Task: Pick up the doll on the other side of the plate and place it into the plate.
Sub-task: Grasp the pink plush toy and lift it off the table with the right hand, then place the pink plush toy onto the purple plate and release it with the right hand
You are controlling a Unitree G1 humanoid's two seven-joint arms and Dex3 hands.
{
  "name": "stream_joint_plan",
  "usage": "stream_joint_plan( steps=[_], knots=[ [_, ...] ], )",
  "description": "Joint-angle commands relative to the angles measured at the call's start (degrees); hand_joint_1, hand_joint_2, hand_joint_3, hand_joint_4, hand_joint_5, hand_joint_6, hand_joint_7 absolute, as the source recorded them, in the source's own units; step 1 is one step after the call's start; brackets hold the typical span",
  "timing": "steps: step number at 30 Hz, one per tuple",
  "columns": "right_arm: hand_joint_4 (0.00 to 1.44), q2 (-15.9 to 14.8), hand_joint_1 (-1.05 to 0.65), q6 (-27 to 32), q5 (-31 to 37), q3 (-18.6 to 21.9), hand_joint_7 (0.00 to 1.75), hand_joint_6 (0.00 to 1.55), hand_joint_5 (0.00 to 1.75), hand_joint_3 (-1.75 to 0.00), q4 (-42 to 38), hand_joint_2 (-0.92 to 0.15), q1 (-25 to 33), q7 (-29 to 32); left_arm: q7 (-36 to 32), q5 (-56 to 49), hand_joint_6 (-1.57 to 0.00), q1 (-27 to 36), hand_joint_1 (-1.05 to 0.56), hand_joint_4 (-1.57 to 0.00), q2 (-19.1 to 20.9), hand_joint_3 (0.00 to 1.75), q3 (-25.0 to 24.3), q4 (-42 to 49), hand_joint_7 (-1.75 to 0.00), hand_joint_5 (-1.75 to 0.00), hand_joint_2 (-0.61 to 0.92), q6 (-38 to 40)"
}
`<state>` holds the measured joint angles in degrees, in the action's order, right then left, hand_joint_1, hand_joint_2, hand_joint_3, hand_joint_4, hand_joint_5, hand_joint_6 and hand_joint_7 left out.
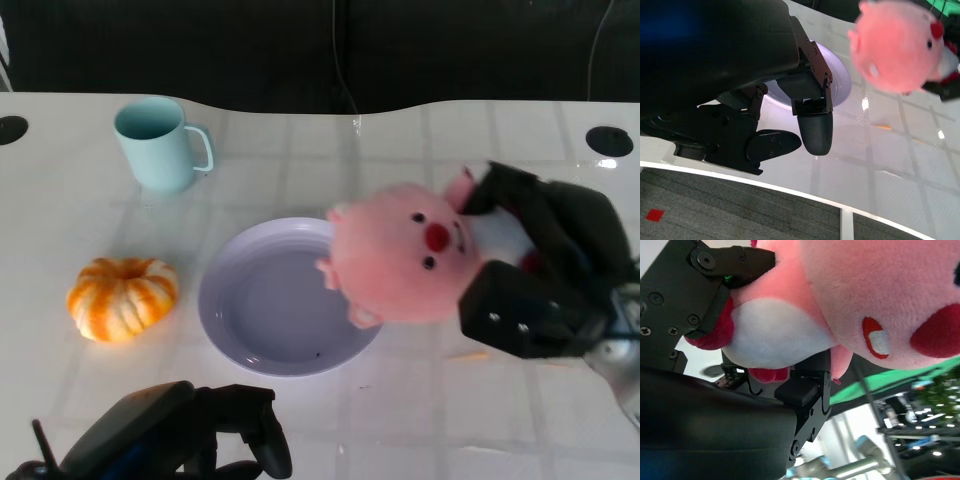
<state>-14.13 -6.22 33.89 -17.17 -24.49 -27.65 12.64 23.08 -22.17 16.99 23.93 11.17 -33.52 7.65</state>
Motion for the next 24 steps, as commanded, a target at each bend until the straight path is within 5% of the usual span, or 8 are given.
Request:
stream_joint_plan(
  steps=[1, 8, 21, 22, 24],
  knots=[
    [0.94, 1.47, -0.16, 1.39, -0.17, -0.77, 1.75, 0.75, 1.75, -1.29, 1.20, -0.31, -3.19, -2.70, -0.70, -0.06, -0.69, 0.02, -0.15, -0.70, -0.11, 0.57, -0.06, 0.80, -1.08, -1.69, 0.83, -0.30],
    [0.92, 6.55, -0.18, 3.50, 0.07, -3.10, 1.75, 0.76, 1.75, -1.25, -2.52, -0.33, -9.15, -5.89, -0.83, -0.36, -0.71, -0.06, -0.14, -0.71, -0.38, 0.57, 0.25, 1.16, -1.06, -1.71, 0.82, -0.61],
    [0.90, 15.14, -0.18, 1.85, 0.05, -5.84, 1.72, 0.76, 1.75, -1.10, -16.15, -0.39, -16.42, -1.93, -0.94, -1.20, -0.73, 0.74, -0.15, -0.68, -0.57, 0.53, 1.31, 0.38, -1.04, -1.65, 0.83, -1.20],
    [0.88, 15.33, -0.18, 1.59, -0.11, -5.93, 1.58, 0.78, 1.75, -1.06, -16.77, -0.40, -16.57, -1.79, -1.06, -1.22, -0.73, 0.79, -0.15, -0.69, -0.57, 0.53, 1.35, 0.45, -1.04, -1.64, 0.83, -1.43],
    [0.83, 15.65, -0.18, 2.19, -0.43, -6.08, 1.02, 0.90, 1.60, -0.94, -16.98, -0.45, -16.46, -2.80, -1.21, -1.03, -0.73, 0.93, -0.15, -0.69, -0.70, 0.53, 1.30, 0.51, -1.04, -1.64, 0.83, -1.81]
  ],
)
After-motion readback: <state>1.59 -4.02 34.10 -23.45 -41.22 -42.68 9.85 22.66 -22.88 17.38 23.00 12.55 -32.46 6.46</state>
